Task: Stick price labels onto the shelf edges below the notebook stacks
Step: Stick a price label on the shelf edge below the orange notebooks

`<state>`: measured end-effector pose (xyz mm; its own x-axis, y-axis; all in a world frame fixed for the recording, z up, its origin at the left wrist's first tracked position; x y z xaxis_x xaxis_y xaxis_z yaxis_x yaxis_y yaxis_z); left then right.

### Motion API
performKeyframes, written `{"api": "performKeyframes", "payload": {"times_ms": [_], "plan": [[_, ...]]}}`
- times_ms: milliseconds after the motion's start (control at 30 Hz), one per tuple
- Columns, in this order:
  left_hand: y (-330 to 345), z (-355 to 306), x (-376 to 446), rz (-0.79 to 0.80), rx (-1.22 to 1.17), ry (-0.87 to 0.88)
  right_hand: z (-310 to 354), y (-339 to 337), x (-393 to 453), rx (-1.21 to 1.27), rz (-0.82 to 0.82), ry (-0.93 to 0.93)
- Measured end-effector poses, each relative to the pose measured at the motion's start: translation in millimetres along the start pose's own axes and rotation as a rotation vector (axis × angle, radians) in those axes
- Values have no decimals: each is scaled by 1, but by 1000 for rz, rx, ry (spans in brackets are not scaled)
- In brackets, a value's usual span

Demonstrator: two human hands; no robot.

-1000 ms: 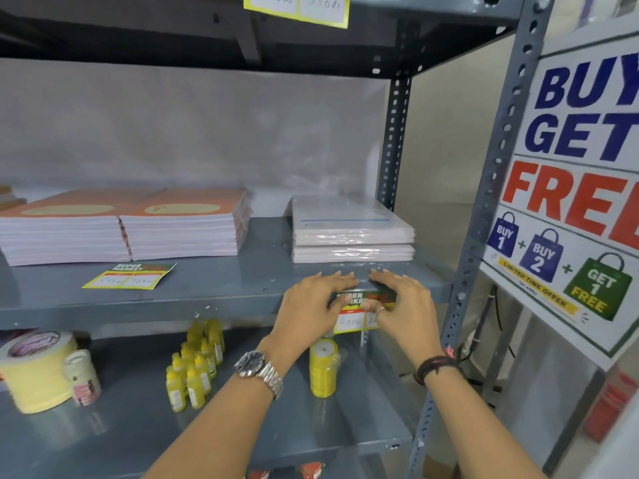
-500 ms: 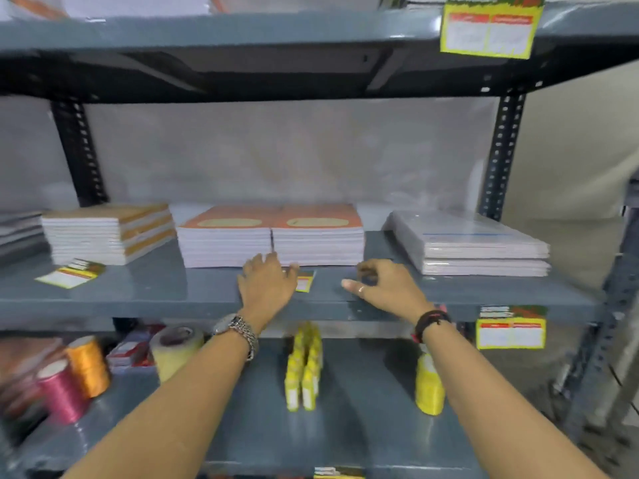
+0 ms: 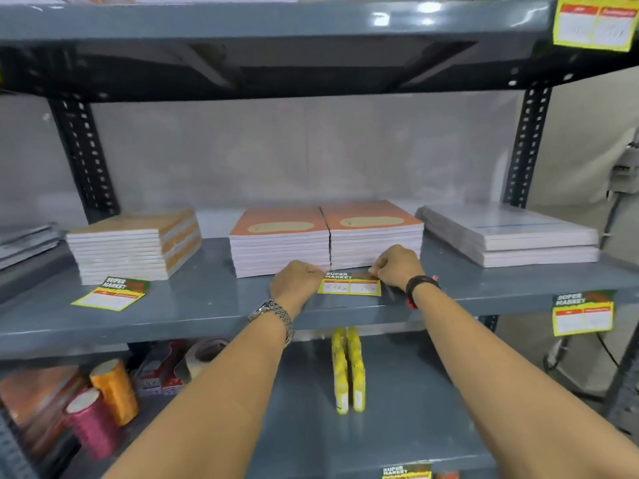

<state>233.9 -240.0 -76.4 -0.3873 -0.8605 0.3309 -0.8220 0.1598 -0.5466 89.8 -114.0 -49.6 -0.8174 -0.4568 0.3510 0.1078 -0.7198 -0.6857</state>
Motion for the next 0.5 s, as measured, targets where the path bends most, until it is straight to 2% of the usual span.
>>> {"api": "performKeyframes", "payload": {"times_ms": [167,300,367,500], "plan": [[-2,-2,-1,10,20,28,2,-5,-12,61,-59,-52],[-15,-8,-14,-23,-147,45,6,-18,-31,131,-103,-97],[-29,-9,-29,-55,-201,91,5,-29,-45,160,-101,-127],[-50,3,-70,-77,-131,210,-6,-39,-77,140,-70,-212]]}}
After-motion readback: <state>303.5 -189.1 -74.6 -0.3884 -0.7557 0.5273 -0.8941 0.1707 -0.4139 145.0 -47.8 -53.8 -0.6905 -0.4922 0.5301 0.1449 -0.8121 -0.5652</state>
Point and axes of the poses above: each hand's wrist, its own x-axis towards the middle knuckle, its own y-axis out of the palm, z = x × y, the point moved 1 cm from there along x, towards the middle knuckle, and after that the axes turned 13 degrees about -z, right-handed, at the moved point
